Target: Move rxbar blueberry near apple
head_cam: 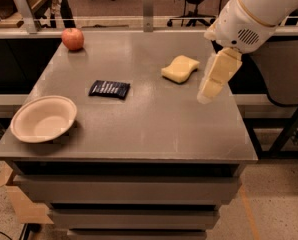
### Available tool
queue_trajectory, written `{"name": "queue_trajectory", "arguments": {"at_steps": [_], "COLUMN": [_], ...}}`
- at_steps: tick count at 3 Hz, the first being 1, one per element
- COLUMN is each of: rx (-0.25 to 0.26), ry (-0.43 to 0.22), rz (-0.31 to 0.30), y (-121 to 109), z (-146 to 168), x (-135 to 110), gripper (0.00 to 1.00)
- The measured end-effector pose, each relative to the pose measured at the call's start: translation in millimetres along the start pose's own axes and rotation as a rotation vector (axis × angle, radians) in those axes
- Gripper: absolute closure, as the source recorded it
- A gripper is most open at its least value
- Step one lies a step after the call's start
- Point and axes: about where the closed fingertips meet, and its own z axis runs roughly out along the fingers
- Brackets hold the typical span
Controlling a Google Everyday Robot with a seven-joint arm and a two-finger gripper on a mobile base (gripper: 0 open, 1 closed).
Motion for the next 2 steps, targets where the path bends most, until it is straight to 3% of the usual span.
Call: {"name": "queue_trajectory", "arguments": {"at_steps": [1,2], "rx": [-0.013,0.023], "ry": [-0.159,-0.187], "rz": [0.049,0.047], "y": [-5.1,-13.0], "z": [23.5,20.0], "x": [-45.6,-54.3], "gripper": [0.0,0.0]}}
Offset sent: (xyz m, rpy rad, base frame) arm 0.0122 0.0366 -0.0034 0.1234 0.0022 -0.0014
